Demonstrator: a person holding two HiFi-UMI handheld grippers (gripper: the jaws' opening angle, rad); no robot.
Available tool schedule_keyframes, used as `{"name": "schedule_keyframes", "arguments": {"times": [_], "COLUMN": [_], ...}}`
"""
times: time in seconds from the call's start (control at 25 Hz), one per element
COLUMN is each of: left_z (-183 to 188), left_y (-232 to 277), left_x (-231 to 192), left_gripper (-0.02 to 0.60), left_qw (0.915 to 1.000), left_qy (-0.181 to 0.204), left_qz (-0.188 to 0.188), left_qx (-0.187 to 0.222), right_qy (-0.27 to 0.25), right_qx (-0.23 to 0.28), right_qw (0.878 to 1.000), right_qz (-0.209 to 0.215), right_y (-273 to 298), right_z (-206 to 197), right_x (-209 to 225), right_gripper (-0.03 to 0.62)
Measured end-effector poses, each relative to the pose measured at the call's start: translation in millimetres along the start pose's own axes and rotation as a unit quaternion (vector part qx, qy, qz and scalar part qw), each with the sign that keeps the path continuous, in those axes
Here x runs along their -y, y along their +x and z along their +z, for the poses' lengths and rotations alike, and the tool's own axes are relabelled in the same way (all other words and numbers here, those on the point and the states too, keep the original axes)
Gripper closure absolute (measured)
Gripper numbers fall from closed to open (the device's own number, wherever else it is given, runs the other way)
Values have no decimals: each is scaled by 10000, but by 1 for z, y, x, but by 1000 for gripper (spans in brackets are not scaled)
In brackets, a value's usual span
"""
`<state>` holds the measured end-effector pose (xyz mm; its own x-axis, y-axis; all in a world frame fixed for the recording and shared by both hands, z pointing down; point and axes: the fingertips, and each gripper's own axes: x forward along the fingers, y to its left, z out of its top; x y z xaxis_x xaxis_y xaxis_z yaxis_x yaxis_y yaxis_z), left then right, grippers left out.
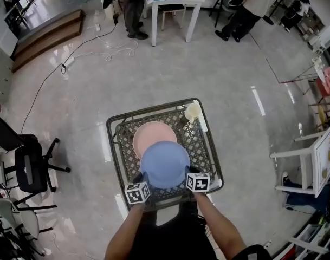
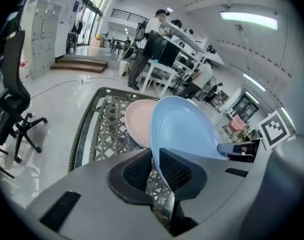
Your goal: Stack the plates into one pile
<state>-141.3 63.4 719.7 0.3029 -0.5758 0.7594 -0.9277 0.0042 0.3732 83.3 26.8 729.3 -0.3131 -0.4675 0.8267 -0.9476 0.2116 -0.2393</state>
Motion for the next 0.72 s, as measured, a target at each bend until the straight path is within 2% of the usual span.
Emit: {"name": "schedule_keyframes", "arguments": {"times": [0.32, 0.72], "left_z": [28, 49], "left_y": [12, 45], "left_x": [-26, -39], "left_gripper": [523, 525], "left_qw": [9997, 9992], "left_qy": [-168, -362], "left_qz": [92, 122], "left_qx": [157, 136], "right_qy": [-196, -307], "right_qx": [55, -42], "right_qw": [9998, 9995], "right_qz": [54, 7], "right_y": [23, 58], "right_z": [33, 60], "right_x": [-18, -12], "right_gripper": [553, 553]}}
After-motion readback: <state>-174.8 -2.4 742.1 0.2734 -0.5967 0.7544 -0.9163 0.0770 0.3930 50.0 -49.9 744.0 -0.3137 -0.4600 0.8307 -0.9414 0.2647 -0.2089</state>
